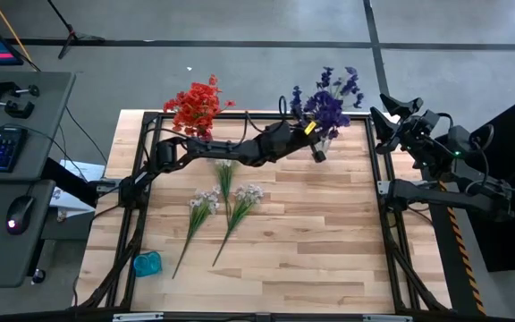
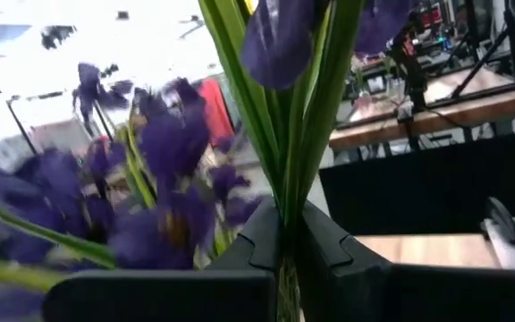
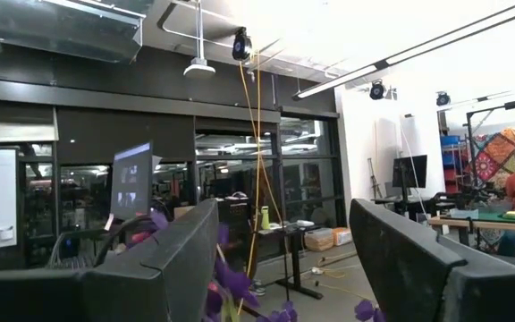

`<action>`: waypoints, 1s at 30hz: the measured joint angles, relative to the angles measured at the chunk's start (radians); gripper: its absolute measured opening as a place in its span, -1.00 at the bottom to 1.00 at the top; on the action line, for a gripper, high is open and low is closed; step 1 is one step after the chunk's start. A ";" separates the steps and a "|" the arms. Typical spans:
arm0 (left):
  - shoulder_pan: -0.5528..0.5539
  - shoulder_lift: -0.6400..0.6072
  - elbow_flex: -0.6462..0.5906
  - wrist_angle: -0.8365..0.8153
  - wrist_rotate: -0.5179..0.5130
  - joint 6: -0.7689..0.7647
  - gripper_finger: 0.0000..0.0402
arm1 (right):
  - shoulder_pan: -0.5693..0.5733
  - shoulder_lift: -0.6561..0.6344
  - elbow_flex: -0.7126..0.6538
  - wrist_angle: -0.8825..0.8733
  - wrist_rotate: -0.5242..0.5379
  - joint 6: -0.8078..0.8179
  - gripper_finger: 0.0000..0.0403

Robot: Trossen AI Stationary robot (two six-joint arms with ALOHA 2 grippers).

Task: Sort flowers into vase by color
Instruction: Put the violet flowers into the transparent vase

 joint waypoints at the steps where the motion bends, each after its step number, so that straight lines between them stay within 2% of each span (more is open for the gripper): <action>1: 0.003 0.000 0.000 -0.017 0.000 -0.018 -1.00 | 0.000 0.000 0.000 0.000 0.000 0.000 0.21; 8: 0.042 0.000 0.000 -0.173 0.005 -0.193 -0.99 | 0.000 0.000 0.000 0.000 0.000 0.000 0.21; 18: 0.053 0.000 0.000 -0.186 0.046 -0.202 -0.85 | 0.000 0.000 0.000 0.001 0.000 0.017 0.21; 22: 0.054 0.000 0.000 -0.197 0.114 -0.202 -0.76 | 0.000 0.000 0.000 0.001 0.000 0.016 0.21; 30: 0.056 0.000 0.000 -0.265 0.120 -0.250 -0.45 | 0.000 0.000 0.000 0.001 0.000 0.016 0.21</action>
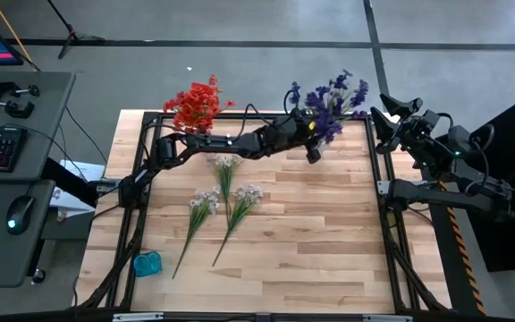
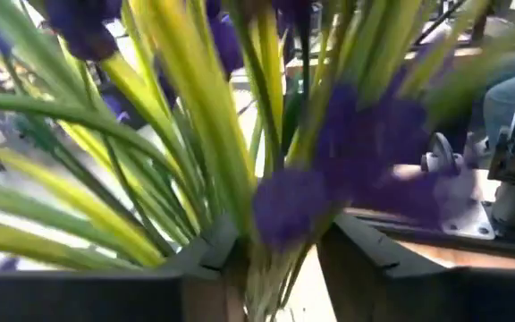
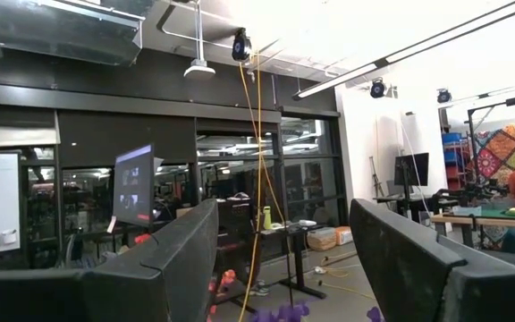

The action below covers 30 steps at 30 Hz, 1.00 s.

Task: Sort flowers into vase by color
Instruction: Put the violet flowers into the transparent vase, then put the left white flowers into the blue vase

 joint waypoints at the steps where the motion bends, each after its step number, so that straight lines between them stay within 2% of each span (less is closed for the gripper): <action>1: 0.003 0.000 0.000 -0.005 0.000 -0.012 -0.40 | 0.000 0.000 0.000 0.000 0.000 0.002 0.21; 7: 0.017 -0.001 0.000 -0.029 -0.001 -0.087 -0.11 | 0.000 0.000 0.000 0.000 0.000 0.002 0.21; 12: 0.017 -0.044 0.011 -0.204 0.041 -0.116 0.08 | -0.001 0.000 0.000 0.000 0.000 0.002 0.21; 17: 0.020 -0.084 0.019 -0.296 0.050 -0.095 0.22 | -0.002 0.000 0.000 0.005 0.000 0.001 0.21; 24: 0.028 -0.163 0.019 -0.479 0.049 -0.040 0.28 | -0.002 0.000 -0.001 0.009 0.000 0.001 0.21; 30: 0.030 -0.216 0.019 -0.783 0.049 -0.031 0.28 | -0.002 0.000 -0.001 0.009 0.000 0.002 0.21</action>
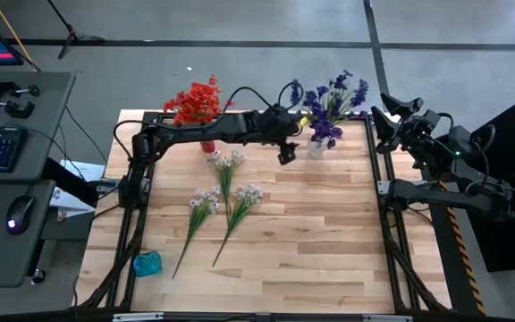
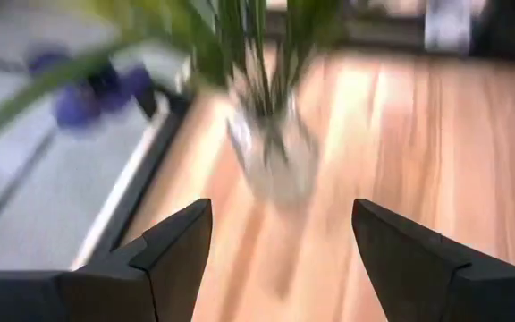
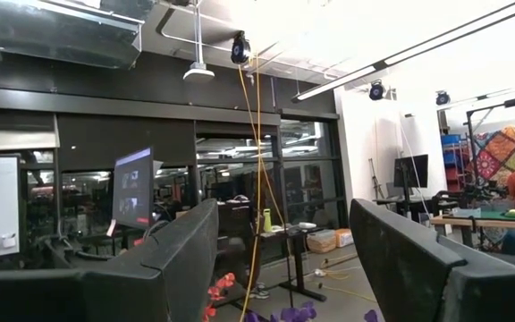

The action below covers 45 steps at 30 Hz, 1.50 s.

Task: Sort flowers into vase by color
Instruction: Put the left white flowers into the blue vase

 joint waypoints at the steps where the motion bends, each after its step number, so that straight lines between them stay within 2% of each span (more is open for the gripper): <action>1: 0.000 -0.003 0.000 -0.050 0.000 -0.012 0.28 | 0.000 0.000 0.000 0.000 0.000 0.000 0.21; 7: -0.028 -0.015 -0.032 -0.275 0.073 -0.172 0.28 | 0.000 0.000 0.000 0.000 0.000 0.001 0.21; 11: -0.101 -0.050 -0.070 -0.347 0.056 -0.210 0.26 | 0.000 0.000 0.000 0.000 0.001 0.001 0.21; 15: -0.188 -0.125 -0.140 -0.406 0.007 -0.213 0.24 | 0.000 0.000 0.000 -0.001 0.007 0.041 0.21; 19: -0.257 -0.266 -0.285 -0.430 -0.003 -0.286 0.24 | 0.000 0.000 0.000 -0.010 0.007 0.137 0.21; 24: -0.327 -0.503 -0.553 -0.392 0.015 -0.550 0.23 | 0.000 0.000 0.000 -0.060 0.007 0.180 0.21; 28: -0.382 -0.619 -0.675 -0.515 0.100 -0.833 0.23 | 0.000 0.000 0.000 -0.104 0.007 0.220 0.21; 32: -0.432 -0.614 -0.730 -0.675 0.204 -1.061 0.23 | 0.000 0.000 0.000 -0.135 0.007 0.276 0.21; 35: -0.482 -0.578 -0.767 -0.688 0.265 -1.182 0.23 | 0.000 0.000 0.000 -0.157 0.007 0.297 0.21; 45: -0.639 -0.472 -0.773 -0.679 0.273 -1.549 0.23 | 0.000 0.000 0.000 -0.282 0.006 0.271 0.21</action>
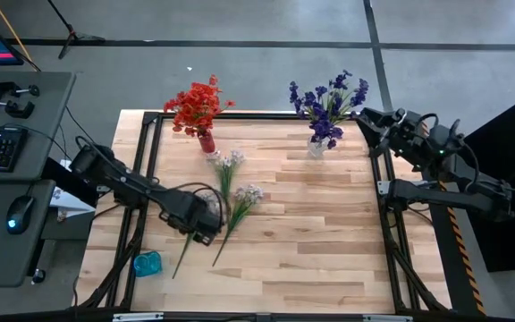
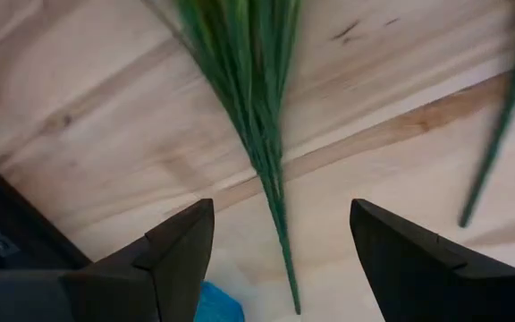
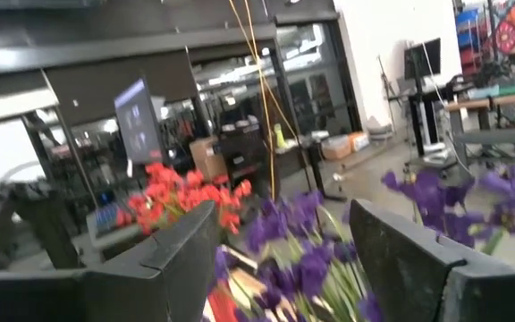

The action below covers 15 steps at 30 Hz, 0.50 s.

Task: Sort flowers into vase by color
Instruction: Put the left white flowers into the blue vase

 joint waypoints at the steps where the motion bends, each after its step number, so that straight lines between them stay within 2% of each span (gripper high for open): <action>1: -0.010 0.012 0.000 0.002 0.000 -0.019 0.23 | 0.000 0.000 0.000 -0.016 0.000 0.000 0.21; 5: -0.030 0.082 0.000 0.014 0.001 -0.026 0.23 | 0.000 0.000 0.000 -0.069 0.000 0.000 0.21; 11: -0.025 0.184 0.000 0.020 0.008 0.040 0.22 | 0.000 0.000 0.000 -0.079 0.000 -0.001 0.21; 15: -0.017 0.236 0.000 0.020 0.008 0.087 0.08 | 0.000 0.000 0.000 -0.102 0.000 0.004 0.21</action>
